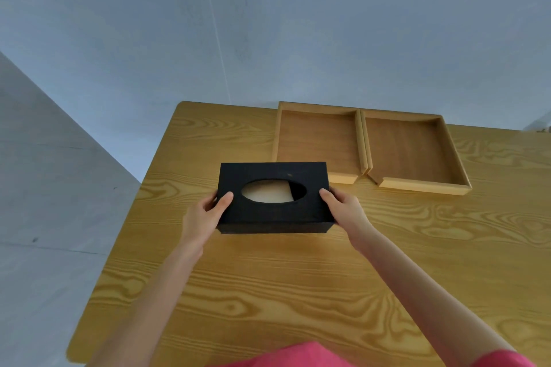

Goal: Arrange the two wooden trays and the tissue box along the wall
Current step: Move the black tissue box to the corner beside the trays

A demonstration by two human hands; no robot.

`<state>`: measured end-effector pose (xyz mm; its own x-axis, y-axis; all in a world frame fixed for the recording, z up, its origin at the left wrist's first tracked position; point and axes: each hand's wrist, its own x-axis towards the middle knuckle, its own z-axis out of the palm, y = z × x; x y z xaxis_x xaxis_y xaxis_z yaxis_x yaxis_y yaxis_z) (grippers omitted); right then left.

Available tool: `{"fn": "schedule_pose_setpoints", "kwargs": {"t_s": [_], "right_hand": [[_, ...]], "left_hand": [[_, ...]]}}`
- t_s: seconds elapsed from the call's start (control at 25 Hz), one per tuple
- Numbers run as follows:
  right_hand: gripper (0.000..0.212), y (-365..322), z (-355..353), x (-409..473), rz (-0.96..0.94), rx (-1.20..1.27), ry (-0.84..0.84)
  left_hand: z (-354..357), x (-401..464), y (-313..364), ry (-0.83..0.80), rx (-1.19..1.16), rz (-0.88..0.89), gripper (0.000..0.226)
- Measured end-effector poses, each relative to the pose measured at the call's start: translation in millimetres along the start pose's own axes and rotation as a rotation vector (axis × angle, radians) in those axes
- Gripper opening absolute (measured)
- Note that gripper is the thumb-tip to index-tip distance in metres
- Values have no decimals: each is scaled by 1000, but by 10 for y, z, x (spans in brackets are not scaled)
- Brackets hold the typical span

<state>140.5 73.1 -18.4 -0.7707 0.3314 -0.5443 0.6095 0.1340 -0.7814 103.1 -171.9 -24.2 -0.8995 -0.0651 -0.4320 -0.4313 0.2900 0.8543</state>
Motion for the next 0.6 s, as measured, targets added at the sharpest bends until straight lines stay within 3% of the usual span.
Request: {"fn": "schedule_pose_setpoints", "kwargs": {"t_s": [0.12,0.6], "right_hand": [[35,-334,238,177,-30,7,-36],[41,-1102,1087,1039,-28,-37,-211]], "left_hand": [[-245,259,180,60,24,26,48],[-702,1496,409,205,25,35,39]]}}
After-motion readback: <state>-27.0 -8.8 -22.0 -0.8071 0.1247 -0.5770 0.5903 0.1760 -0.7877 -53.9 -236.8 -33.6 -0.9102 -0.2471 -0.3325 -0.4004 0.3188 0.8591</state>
